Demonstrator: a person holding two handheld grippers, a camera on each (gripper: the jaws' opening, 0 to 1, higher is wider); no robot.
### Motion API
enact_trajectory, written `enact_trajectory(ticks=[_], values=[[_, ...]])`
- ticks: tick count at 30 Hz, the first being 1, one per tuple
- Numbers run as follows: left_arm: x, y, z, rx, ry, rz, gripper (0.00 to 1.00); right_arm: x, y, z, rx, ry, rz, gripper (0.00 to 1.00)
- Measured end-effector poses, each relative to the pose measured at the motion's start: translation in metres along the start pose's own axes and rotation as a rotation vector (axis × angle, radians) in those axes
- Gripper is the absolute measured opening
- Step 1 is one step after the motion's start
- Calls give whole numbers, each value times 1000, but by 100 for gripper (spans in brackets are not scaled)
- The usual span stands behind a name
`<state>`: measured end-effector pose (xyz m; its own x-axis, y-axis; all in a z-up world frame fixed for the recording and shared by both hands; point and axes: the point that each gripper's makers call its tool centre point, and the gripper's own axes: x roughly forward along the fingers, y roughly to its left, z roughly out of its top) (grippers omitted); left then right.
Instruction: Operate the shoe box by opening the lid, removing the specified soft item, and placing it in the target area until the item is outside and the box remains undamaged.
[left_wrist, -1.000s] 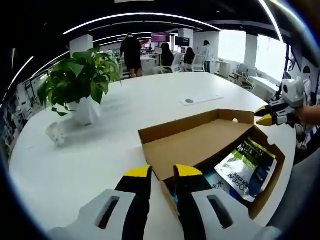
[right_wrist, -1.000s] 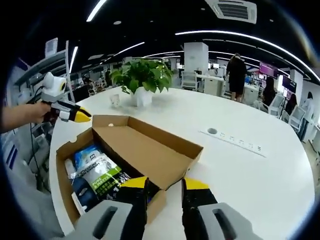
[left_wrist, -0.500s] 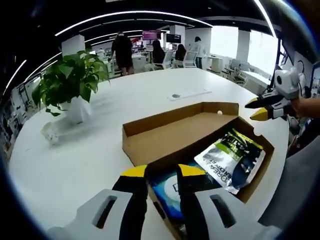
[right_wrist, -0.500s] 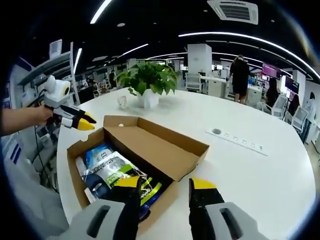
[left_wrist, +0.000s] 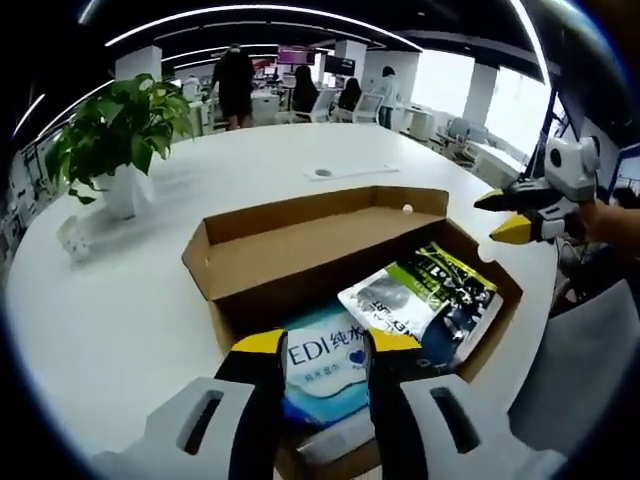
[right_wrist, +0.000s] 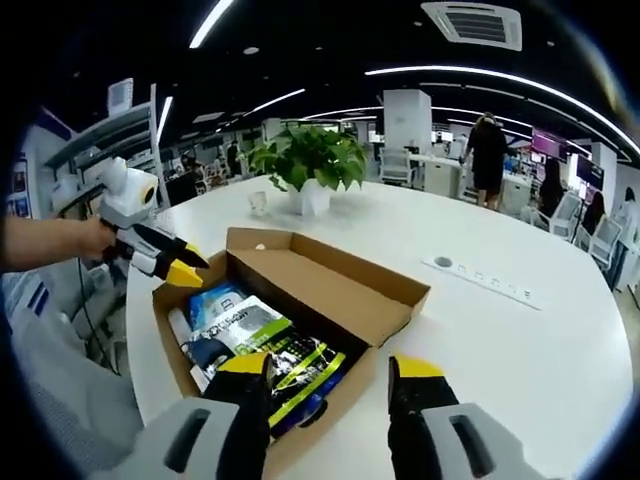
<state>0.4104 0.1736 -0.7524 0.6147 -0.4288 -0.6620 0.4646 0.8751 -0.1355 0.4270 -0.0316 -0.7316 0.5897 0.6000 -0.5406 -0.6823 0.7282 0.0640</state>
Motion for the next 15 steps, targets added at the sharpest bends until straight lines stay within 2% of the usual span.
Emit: enact_trajectory(ticks=[9, 15], values=[[9, -19, -18, -74, 49, -63, 35, -4, 10, -9, 1, 2, 21, 51], [14, -28, -23, -112, 64, -92, 36, -6, 22, -10, 0, -10, 41, 54]])
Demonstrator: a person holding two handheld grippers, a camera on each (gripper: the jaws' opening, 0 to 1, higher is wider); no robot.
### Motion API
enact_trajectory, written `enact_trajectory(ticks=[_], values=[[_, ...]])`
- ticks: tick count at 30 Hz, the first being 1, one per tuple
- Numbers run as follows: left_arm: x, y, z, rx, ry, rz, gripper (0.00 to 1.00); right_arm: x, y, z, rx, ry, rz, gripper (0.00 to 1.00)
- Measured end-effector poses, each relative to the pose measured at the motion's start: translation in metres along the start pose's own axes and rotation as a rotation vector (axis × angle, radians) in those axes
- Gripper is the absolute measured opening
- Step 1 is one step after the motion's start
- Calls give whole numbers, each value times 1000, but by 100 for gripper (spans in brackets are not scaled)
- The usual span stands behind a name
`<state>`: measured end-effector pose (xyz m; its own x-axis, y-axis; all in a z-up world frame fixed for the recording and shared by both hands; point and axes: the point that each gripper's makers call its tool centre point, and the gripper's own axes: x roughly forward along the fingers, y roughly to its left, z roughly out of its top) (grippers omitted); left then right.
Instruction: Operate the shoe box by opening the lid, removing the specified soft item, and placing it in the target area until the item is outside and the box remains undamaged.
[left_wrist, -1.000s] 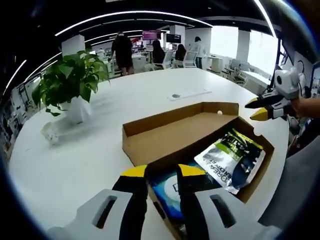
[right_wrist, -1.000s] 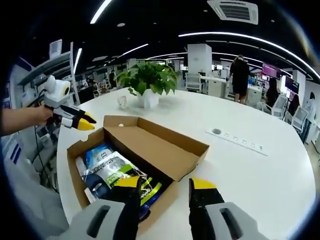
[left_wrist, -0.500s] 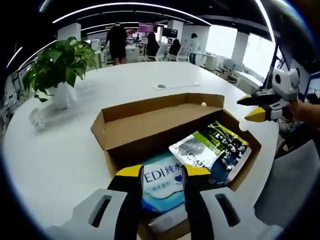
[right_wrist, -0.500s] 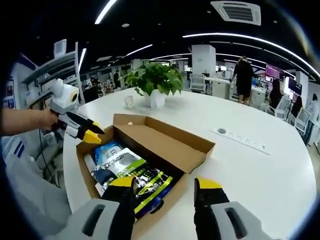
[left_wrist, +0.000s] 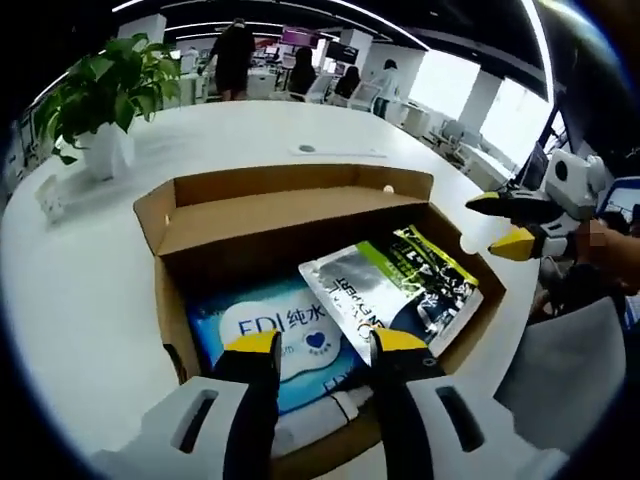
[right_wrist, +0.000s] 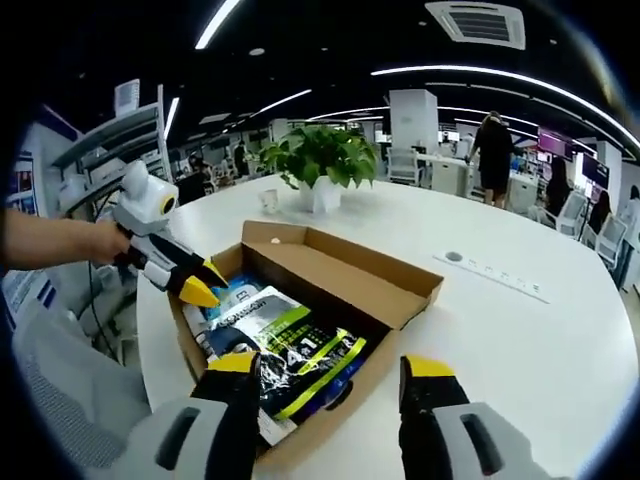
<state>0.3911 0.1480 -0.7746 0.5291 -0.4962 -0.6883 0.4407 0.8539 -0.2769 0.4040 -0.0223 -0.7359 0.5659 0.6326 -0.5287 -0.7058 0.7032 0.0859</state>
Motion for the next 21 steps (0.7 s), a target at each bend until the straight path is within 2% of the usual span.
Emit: enact_trajectory(ticks=[5, 10, 21], values=[[7, -7, -7, -54, 30, -30, 38, 0, 12, -2, -11, -2, 18, 55], [12, -11, -14, -79, 56, -47, 36, 0, 19, -7, -49, 8, 25, 56], [24, -22, -12, -144, 60, -100, 28, -1, 27, -9, -54, -3, 40, 56]])
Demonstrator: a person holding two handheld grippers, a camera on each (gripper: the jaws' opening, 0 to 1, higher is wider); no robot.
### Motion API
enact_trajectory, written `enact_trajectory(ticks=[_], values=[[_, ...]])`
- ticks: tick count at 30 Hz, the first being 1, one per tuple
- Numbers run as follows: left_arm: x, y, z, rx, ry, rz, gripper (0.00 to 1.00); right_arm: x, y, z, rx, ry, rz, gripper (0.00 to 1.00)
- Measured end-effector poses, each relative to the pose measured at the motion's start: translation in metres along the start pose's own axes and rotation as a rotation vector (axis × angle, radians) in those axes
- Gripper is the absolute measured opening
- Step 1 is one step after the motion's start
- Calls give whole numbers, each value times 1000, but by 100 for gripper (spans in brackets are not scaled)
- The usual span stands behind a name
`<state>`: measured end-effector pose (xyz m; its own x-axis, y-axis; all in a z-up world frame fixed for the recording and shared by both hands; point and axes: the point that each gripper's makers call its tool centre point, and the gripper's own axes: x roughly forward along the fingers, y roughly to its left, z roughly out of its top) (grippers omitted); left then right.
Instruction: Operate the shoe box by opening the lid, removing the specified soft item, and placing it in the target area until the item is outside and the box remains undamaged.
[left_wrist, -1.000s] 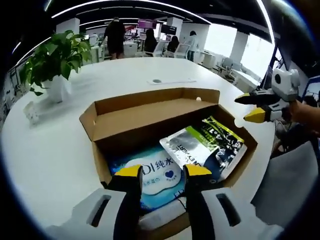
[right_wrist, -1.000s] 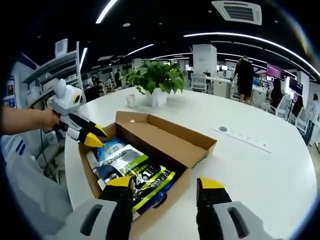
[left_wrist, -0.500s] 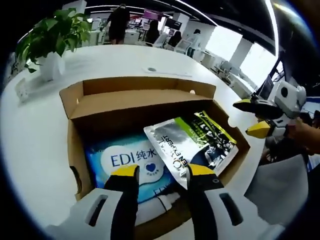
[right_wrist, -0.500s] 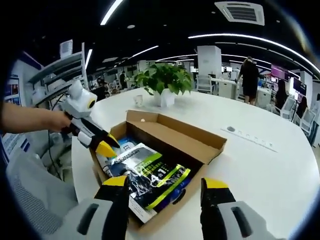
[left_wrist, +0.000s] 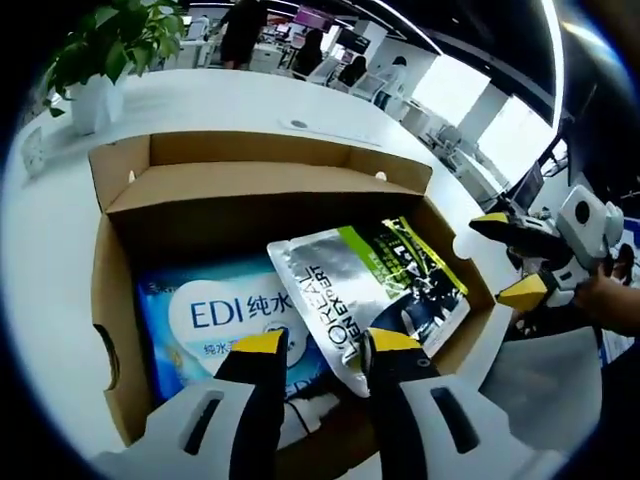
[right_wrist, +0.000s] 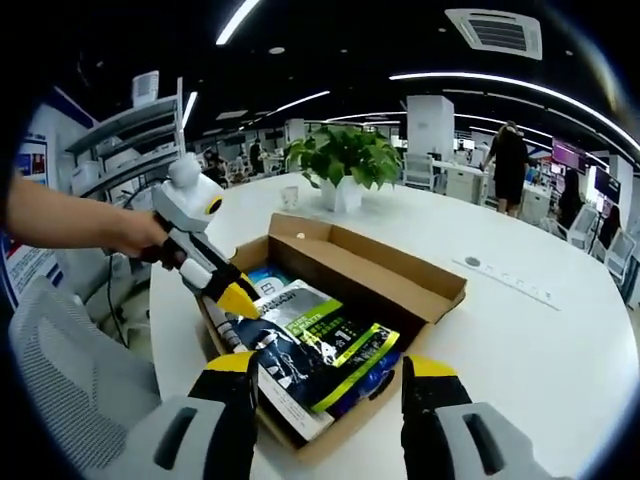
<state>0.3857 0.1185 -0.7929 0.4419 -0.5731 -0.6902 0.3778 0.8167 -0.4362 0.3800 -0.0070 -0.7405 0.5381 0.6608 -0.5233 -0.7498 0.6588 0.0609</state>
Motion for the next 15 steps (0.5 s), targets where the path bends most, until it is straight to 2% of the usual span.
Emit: enact_trajectory(ticks=[5, 8, 11, 15], values=[[3, -6, 1, -24, -3, -42, 19, -1, 2, -3, 6, -1, 4, 56], [2, -3, 3, -30, -13, -30, 14, 0, 3, -4, 7, 1, 6, 55], [0, 0, 4, -35, -19, -20, 5, 0, 4, -5, 6, 3, 9, 55], [0, -1, 3, -35, -20, -21, 2, 2, 7, -5, 6, 3, 14, 55]])
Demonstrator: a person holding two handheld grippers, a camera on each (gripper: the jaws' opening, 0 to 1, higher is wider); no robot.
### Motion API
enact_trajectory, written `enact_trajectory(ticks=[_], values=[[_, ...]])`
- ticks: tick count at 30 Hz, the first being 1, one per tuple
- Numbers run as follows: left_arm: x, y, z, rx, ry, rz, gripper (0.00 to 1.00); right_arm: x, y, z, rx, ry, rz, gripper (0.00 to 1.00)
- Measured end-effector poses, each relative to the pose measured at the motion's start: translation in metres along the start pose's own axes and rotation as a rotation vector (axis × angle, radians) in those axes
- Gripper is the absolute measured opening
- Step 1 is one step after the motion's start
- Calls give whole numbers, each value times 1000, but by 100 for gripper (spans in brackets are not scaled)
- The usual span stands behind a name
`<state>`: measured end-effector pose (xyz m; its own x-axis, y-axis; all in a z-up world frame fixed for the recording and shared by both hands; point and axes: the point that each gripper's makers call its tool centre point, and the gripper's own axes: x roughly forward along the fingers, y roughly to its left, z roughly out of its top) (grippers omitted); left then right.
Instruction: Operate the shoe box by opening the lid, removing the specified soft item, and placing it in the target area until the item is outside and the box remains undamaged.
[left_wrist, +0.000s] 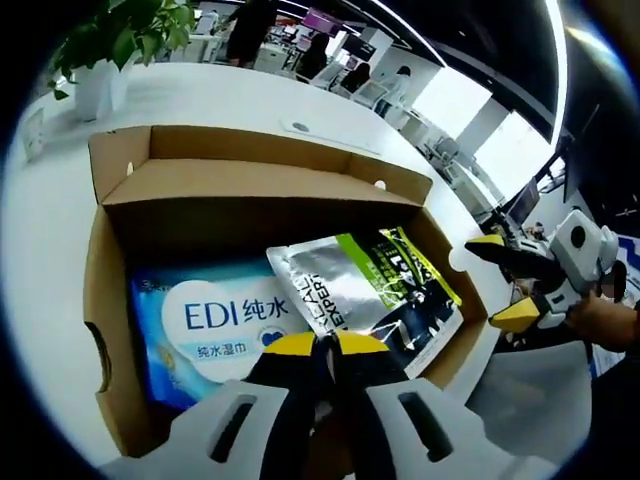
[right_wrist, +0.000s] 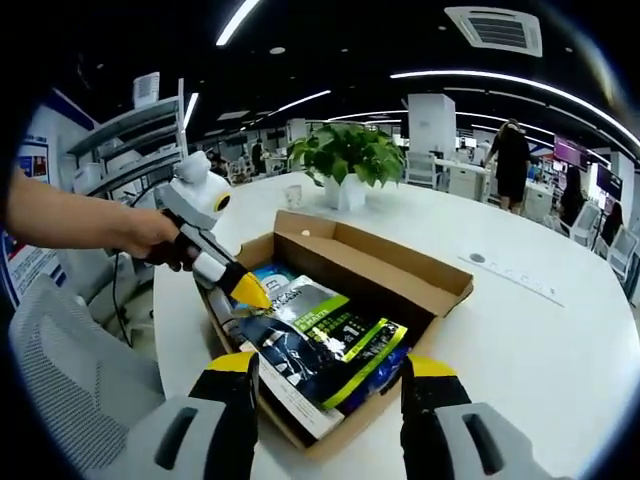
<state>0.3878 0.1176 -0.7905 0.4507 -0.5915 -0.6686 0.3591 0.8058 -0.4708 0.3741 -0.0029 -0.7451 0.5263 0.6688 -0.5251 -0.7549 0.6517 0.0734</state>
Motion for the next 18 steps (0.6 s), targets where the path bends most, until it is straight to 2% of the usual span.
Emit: enact_trajectory(ticks=[6, 18], values=[[0, -1, 1, 16, -5, 9, 0, 4, 4, 2, 6, 4, 7, 54], [-16, 14, 4, 48, -21, 54, 0, 18, 11, -3, 45, 46, 38, 49]])
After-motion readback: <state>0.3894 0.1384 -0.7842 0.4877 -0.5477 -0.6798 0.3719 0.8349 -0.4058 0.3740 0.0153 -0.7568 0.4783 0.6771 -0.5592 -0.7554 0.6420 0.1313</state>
